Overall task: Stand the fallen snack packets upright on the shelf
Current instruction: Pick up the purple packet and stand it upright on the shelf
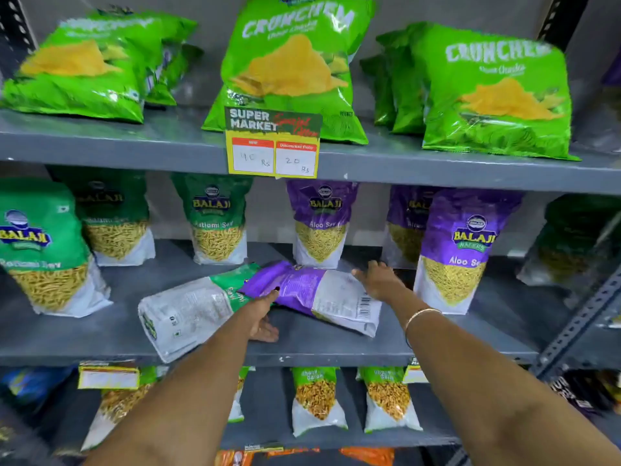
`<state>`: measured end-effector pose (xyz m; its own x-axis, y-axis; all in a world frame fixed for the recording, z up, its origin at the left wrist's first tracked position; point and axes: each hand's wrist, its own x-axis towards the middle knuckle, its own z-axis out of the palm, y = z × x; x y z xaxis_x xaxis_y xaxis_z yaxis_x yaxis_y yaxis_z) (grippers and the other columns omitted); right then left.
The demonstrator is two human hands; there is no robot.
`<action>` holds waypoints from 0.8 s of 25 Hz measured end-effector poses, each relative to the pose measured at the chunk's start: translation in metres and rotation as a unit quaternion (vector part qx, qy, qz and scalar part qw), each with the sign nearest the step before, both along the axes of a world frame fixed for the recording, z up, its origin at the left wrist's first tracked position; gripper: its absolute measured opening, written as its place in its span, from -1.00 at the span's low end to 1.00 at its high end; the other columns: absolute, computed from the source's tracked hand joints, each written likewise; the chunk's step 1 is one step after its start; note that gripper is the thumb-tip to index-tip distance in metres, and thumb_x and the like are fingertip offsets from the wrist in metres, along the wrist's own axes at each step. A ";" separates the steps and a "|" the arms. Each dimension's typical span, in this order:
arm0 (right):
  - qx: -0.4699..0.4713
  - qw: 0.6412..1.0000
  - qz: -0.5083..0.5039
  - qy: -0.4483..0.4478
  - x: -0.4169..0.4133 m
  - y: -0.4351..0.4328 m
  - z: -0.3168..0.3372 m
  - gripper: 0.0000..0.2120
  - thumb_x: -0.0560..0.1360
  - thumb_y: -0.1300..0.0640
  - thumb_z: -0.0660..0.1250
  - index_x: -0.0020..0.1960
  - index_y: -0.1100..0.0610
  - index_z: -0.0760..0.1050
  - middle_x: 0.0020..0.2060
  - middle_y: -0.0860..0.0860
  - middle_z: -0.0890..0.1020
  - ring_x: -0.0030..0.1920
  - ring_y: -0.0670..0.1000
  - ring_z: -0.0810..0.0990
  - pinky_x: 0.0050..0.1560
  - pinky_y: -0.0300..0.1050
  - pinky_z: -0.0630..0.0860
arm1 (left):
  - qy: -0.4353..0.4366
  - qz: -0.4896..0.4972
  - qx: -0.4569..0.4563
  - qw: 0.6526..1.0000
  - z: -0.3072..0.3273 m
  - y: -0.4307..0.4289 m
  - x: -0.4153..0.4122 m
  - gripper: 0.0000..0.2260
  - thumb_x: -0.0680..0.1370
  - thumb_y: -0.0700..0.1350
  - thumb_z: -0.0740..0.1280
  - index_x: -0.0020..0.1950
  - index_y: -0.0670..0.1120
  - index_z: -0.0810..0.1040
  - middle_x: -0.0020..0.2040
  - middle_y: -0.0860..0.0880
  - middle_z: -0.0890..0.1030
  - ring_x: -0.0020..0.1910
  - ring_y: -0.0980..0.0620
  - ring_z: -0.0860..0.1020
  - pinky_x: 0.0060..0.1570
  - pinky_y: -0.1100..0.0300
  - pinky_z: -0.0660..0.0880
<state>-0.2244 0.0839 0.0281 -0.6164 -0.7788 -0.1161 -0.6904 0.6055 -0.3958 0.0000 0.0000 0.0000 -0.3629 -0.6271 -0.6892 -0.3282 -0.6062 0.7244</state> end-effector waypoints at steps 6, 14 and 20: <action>0.039 0.990 0.019 -0.136 -0.035 -0.016 -0.013 -0.53 0.43 -0.23 0.25 -0.21 0.22 0.48 -0.41 0.07 0.47 -0.37 0.02 0.45 -0.28 -0.14 0.32 | 0.152 0.144 0.084 0.974 -0.020 -0.023 -0.036 -0.41 0.50 0.08 0.30 0.36 -0.28 0.28 -0.08 -0.32 0.47 0.27 -0.33 0.45 0.24 -0.23 0.37; 0.157 0.964 0.088 -0.196 -0.059 -0.010 0.004 -0.51 0.23 -0.06 0.54 -0.46 0.11 0.24 -0.48 0.04 0.27 -0.40 0.01 0.26 -0.35 -0.17 0.25 | 0.170 0.132 0.041 0.976 0.012 -0.021 -0.051 -0.83 0.54 -0.09 0.27 -0.11 -0.19 0.42 -0.21 -0.17 0.50 -0.26 -0.11 0.49 0.08 -0.14 0.42; 0.133 0.942 0.113 -0.288 -0.052 -0.011 -0.005 -0.05 -0.10 -0.12 0.64 0.22 0.22 0.49 -0.04 0.09 0.54 -0.05 0.06 0.51 -0.31 -0.14 0.53 | 0.137 0.037 -0.090 0.986 0.070 -0.028 -0.050 -0.86 0.54 -0.11 0.28 0.07 -0.08 0.41 -0.12 -0.06 0.55 -0.27 0.01 0.59 -0.16 0.07 0.57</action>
<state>-0.2767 0.0729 0.0231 -0.2135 -0.7787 -0.5900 -0.5307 0.5995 -0.5991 -0.0503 -0.0283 0.0704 -0.4689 -0.7619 -0.4469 -0.0651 -0.4748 0.8777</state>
